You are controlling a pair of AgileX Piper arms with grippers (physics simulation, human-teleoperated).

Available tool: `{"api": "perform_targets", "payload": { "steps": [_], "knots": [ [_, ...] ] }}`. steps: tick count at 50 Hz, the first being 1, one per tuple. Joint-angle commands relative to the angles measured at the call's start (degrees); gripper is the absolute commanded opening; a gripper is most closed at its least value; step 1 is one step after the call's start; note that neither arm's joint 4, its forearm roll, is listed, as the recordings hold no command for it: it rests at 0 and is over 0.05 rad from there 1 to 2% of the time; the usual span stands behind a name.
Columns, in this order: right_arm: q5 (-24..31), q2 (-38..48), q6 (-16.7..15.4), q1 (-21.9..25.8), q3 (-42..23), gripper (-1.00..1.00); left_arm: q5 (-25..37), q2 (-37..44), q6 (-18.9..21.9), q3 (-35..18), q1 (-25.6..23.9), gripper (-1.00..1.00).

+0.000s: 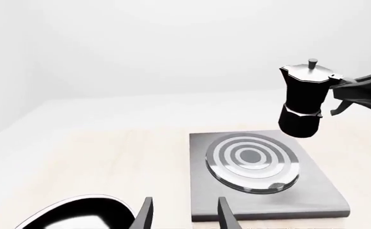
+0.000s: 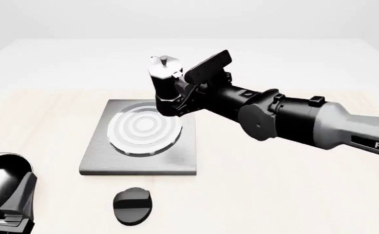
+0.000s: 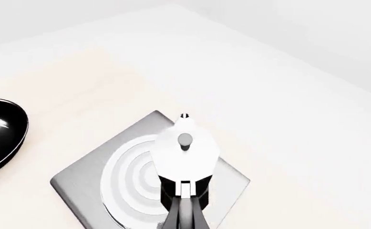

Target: Turn on the stove and put the moka pot on it.

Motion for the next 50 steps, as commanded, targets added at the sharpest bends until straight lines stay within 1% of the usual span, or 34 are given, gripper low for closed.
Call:
{"api": "perform_targets", "payload": {
  "steps": [1,2,4,7,14,22,27,32,40,50],
  "knots": [
    [-1.0,6.0,1.1,2.3,-6.7,-1.00,0.3,0.0,-0.1,0.0,-0.2,1.00],
    [-1.0,6.4,2.0,2.7,-7.2,-1.00,0.3,0.0,-0.1,0.0,-0.2,1.00],
    [-1.2,7.3,1.6,2.6,-7.8,-1.00,0.5,0.0,-0.1,0.0,0.0,1.00],
    [-1.9,9.2,2.0,3.0,-9.0,-1.00,0.7,0.0,-0.1,0.0,-0.1,1.00],
    [-2.1,12.3,3.6,4.0,-11.7,-1.00,0.9,0.0,-0.2,0.0,0.3,1.00],
    [-2.4,15.0,3.7,4.5,-14.4,-1.00,0.8,0.0,0.0,0.0,0.6,1.00],
    [-2.4,15.8,4.1,4.8,-15.1,-1.00,0.8,0.0,-0.2,0.0,1.0,1.00],
    [-3.5,16.3,4.9,5.4,-15.0,-1.00,0.6,0.0,-0.2,0.0,1.2,1.00],
    [-4.5,18.0,4.6,4.4,-15.8,-1.00,0.7,0.0,0.4,0.0,1.4,1.00],
    [-5.0,21.0,4.6,4.1,-16.8,-1.00,0.7,0.0,0.4,0.0,2.9,1.00]
  ]
}}
